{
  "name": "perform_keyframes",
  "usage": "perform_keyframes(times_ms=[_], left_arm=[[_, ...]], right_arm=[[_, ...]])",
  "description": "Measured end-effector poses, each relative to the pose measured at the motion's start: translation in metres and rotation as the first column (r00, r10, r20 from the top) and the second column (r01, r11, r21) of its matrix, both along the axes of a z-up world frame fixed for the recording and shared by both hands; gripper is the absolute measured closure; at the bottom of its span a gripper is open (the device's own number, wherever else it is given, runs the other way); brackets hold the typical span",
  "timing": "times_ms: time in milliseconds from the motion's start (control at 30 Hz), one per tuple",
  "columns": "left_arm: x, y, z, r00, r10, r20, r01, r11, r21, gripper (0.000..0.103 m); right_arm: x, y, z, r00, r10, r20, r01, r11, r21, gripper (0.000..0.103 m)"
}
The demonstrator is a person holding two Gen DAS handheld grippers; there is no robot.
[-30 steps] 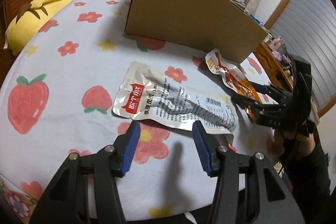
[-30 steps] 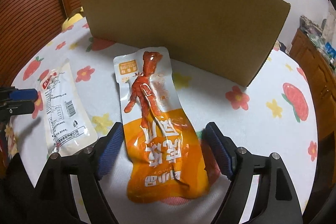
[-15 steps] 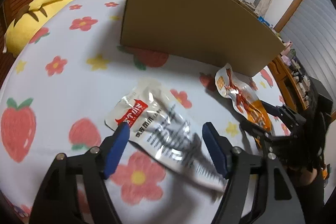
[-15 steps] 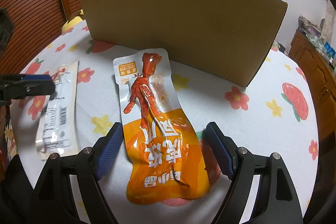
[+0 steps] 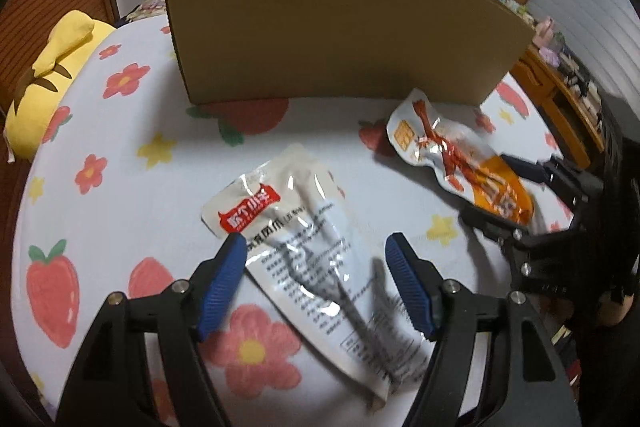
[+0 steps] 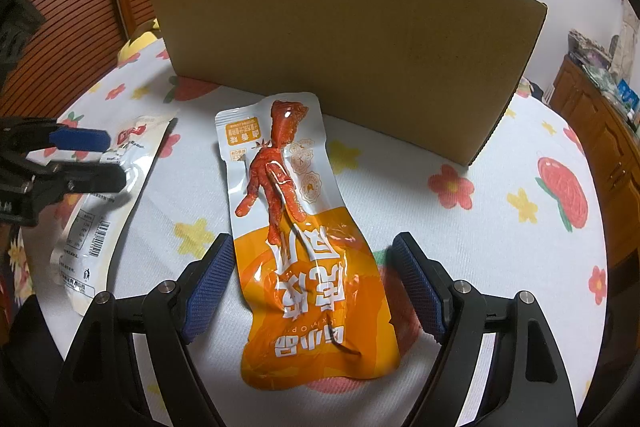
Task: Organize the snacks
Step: 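Grasp the orange spicy-strip packet with right tool while left tool grasps clear packet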
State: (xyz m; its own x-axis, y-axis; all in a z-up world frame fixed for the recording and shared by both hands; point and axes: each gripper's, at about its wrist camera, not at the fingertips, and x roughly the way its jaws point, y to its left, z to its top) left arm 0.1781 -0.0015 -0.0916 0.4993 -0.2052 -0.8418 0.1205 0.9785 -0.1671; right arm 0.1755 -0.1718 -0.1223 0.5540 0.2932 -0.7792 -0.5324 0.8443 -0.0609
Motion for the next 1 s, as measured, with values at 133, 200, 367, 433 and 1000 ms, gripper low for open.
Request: perform_keyframes(times_ms=[133,200,367,433,1000], left_arm=[[-0.008,0.0,0.001,0.999,-0.016,-0.034,0.016,1.0,-0.019,0.031],[-0.015,0.003,0.0,0.998,-0.026,-0.059,0.024,0.999,-0.032,0.031],[-0.027,0.001,-0.004,0.995,-0.036,-0.094,0.032,0.998,-0.051,0.031],[-0.025,-0.005,-0.005,0.994,-0.039,-0.101,0.033,0.998,-0.059,0.031],[0.017,-0.044,-0.011,0.994,-0.062,-0.094,0.076,0.984,0.159,0.022]], right_arm=[[0.0,0.0,0.0,1.0,0.0,0.0,0.0,1.0,0.001,0.021],[0.0,0.0,0.0,1.0,0.0,0.0,0.0,1.0,0.0,0.021],[0.0,0.0,0.0,1.0,0.0,0.0,0.0,1.0,0.0,0.021],[0.0,0.0,0.0,1.0,0.0,0.0,0.0,1.0,0.0,0.021],[0.001,-0.001,0.0,1.0,-0.004,-0.001,0.004,1.0,0.002,0.02]])
